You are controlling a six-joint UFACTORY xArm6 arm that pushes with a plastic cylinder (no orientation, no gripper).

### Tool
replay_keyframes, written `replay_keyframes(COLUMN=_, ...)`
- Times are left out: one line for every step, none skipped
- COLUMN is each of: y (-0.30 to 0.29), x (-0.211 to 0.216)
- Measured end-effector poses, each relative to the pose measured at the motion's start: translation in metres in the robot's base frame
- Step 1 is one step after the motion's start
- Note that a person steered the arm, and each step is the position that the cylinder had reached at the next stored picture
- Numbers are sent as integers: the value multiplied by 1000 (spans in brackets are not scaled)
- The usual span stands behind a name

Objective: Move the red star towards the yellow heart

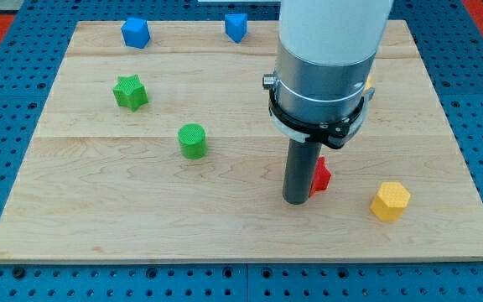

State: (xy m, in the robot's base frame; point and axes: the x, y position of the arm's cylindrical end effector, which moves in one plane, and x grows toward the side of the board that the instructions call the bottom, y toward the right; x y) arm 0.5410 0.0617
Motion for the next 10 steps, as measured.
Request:
replay_keyframes(y=1, x=7)
replay_keyframes(y=8, x=11)
replay_keyframes(y=21, x=11)
replay_keyframes(y=22, x=8)
replay_keyframes(y=22, x=-16)
replay_keyframes(y=22, x=-44)
replay_keyframes(y=27, x=-72)
replay_keyframes(y=27, x=-106)
replay_keyframes(y=27, x=-144)
replay_keyframes(y=27, x=-179)
